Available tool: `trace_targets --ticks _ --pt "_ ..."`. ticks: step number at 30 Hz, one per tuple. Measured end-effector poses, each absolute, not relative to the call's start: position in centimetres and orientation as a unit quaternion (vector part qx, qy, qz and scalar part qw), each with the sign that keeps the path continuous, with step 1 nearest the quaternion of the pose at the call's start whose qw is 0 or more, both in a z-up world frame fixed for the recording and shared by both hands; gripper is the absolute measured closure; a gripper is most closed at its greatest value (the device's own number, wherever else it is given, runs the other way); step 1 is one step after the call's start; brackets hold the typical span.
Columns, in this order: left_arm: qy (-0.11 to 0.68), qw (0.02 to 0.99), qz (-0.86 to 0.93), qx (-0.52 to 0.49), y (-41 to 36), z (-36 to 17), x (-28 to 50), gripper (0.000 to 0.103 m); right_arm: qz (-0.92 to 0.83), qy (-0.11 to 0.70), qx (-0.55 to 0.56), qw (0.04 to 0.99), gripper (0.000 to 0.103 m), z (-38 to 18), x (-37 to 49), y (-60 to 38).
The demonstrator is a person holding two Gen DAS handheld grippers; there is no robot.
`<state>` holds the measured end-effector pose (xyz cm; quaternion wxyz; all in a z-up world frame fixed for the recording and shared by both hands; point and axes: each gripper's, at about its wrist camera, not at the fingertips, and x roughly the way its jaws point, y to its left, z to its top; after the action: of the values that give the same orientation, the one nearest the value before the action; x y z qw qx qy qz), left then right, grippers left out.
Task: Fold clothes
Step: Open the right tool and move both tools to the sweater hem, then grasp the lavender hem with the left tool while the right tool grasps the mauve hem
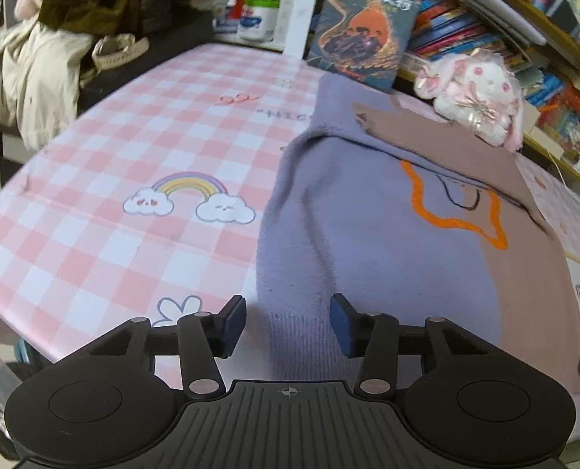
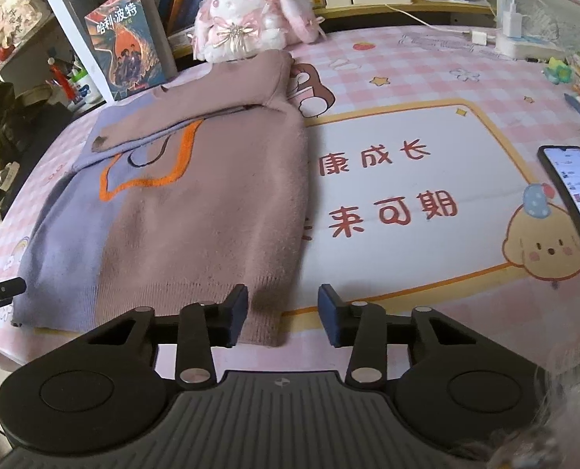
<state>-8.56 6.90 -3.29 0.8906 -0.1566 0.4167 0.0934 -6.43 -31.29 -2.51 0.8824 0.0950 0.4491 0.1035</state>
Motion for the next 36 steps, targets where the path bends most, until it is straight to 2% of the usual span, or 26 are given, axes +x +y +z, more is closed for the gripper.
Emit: trace_targets --ticks 3,6,7,8,11,12,14,17,19,21,22,23,26,27,29,31,32,36 --pt "0.415 0.890 0.092 -0.166 7.2 -3.5 -8.3 0.061 0.100 0.454 0.095 0.880 0.067 -2.7 -6.0 -31.1" --pt "0.417 0.889 0.086 -0.169 7.2 -3.6 -8.0 0.084 0.098 0.461 0.092 0.877 0.067 -3.1 -5.5 -30.7" --pt "0.417 0.888 0.080 -0.174 7.3 -3.6 -7.9 0.095 0.098 0.461 0.089 0.877 0.067 -3.1 -5.4 -30.5" --pt "0.418 0.888 0.073 -0.179 7.3 -3.7 -7.8 0.095 0.099 0.462 0.087 0.877 0.069 -3.2 -5.2 -30.3" --pt "0.403 0.900 0.066 -0.149 6.2 -2.9 -7.9 0.096 0.105 0.466 0.086 0.874 0.092 -3.2 -4.7 -30.0" --pt "0.392 0.907 0.058 -0.139 5.7 -2.3 -8.1 0.096 0.108 0.465 0.087 0.875 0.093 -3.1 -4.7 -29.9" --pt "0.376 0.917 0.034 -0.129 5.1 -1.4 -8.2 0.096 0.129 0.440 0.096 0.884 0.093 -2.1 -5.0 -29.7" --pt "0.400 0.906 0.037 -0.137 5.5 -1.6 -7.4 0.091 0.156 0.412 0.108 0.891 0.094 -0.8 -5.3 -29.4" --pt "0.418 0.894 0.045 -0.155 6.2 -2.2 -7.0 0.090 0.149 0.424 0.110 0.886 0.094 -1.1 -4.8 -29.4" --pt "0.429 0.885 0.046 -0.176 7.1 -2.7 -7.0 0.083 0.133 0.443 0.116 0.879 0.093 -1.8 -4.4 -29.7" --pt "0.437 0.879 0.038 -0.188 7.5 -3.0 -6.9 0.076 0.126 0.450 0.120 0.876 0.092 -2.2 -4.3 -30.0" --pt "0.440 0.875 0.031 -0.197 7.7 -3.1 -6.9 0.073 0.118 0.458 0.125 0.872 0.089 -2.6 -4.2 -30.3" --pt "0.444 0.872 0.020 -0.204 7.6 -3.4 -6.6 0.071 0.104 0.471 0.151 0.863 0.083 -3.4 -3.9 -31.0" --pt "0.443 0.873 0.018 -0.204 7.5 -3.4 -6.5 0.071 0.103 0.471 0.156 0.862 0.082 -3.5 -3.9 -31.1" --pt "0.439 0.875 0.013 -0.205 7.2 -3.5 -6.3 0.078 0.104 0.470 0.161 0.862 0.080 -3.5 -3.8 -31.0" --pt "0.437 0.876 0.008 -0.203 6.9 -3.4 -6.1 0.095 0.111 0.468 0.151 0.864 0.082 -3.4 -3.6 -30.6" --pt "0.429 0.882 0.000 -0.194 6.6 -3.0 -6.1 0.095 0.118 0.467 0.141 0.865 0.091 -3.3 -3.5 -30.2" --pt "0.410 0.898 -0.022 -0.159 5.7 -1.7 -5.9 0.095 0.150 0.428 0.104 0.885 0.093 -1.7 -4.0 -28.9"
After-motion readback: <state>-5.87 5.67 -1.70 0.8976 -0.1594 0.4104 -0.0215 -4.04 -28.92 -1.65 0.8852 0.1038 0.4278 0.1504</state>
